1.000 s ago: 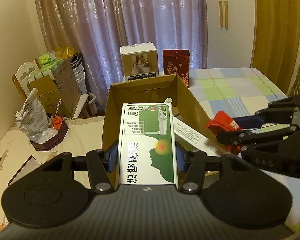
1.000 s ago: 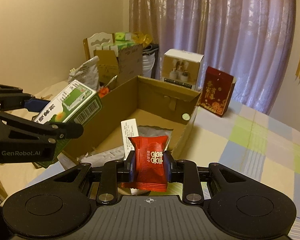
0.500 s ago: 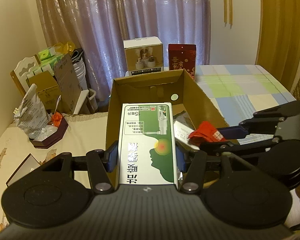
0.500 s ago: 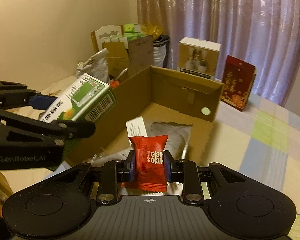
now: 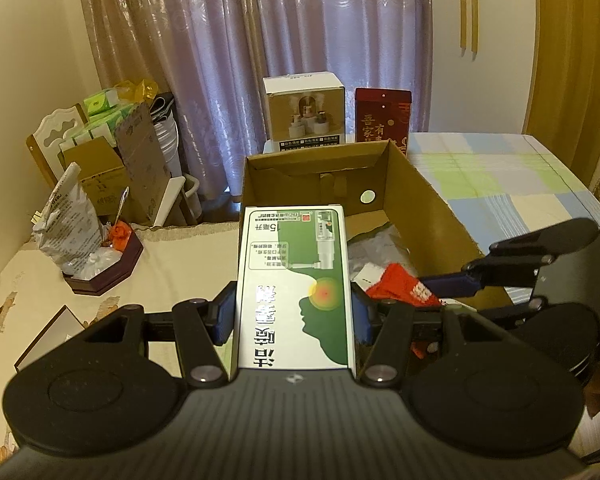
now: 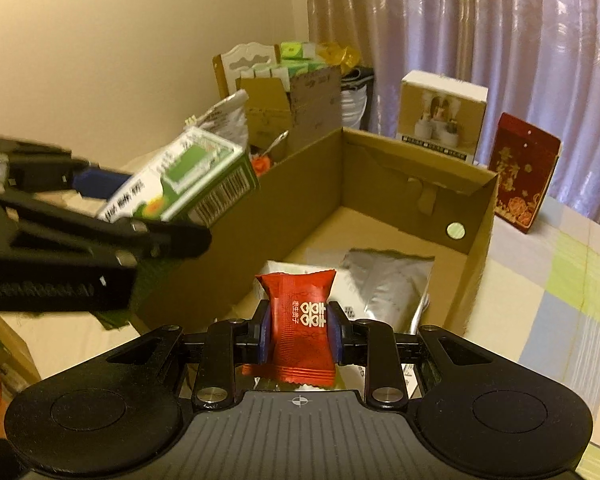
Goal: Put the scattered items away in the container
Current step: 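Lower the green box into the cardboard box and open the left tool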
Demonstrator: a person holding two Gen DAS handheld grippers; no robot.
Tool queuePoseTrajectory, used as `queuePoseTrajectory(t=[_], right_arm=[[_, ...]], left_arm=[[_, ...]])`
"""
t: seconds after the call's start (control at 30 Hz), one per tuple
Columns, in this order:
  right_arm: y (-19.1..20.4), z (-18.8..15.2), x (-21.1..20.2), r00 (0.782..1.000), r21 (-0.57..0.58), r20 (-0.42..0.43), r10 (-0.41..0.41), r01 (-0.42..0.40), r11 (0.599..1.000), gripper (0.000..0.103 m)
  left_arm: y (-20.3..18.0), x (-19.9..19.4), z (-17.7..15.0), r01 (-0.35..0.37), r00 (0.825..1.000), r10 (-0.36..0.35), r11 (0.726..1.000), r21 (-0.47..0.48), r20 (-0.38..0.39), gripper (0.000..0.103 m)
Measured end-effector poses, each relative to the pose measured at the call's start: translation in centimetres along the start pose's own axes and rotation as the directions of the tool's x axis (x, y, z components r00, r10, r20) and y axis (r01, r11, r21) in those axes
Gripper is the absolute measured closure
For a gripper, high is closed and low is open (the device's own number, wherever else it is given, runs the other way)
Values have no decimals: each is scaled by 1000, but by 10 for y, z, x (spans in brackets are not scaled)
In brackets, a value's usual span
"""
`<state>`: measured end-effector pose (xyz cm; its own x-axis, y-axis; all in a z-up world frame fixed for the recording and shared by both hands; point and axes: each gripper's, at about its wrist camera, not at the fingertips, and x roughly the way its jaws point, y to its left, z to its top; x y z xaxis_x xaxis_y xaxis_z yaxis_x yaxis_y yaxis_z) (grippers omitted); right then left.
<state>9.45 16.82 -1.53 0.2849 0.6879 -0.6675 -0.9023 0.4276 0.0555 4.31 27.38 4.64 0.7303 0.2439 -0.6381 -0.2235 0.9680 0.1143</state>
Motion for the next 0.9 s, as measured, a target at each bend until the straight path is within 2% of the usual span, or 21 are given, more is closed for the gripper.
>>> queuePoseTrajectory(t=[0.23, 0.9], right_arm=[[-13, -6, 4, 999, 6, -6, -42, 42, 999, 72], [-26, 1, 23, 998, 7, -9, -55, 55, 998, 72]], left_arm=[[-1, 11, 0, 14, 1000, -14, 1000, 2, -19, 52], [-2, 33, -2, 26, 999, -27, 1000, -11, -45, 52]])
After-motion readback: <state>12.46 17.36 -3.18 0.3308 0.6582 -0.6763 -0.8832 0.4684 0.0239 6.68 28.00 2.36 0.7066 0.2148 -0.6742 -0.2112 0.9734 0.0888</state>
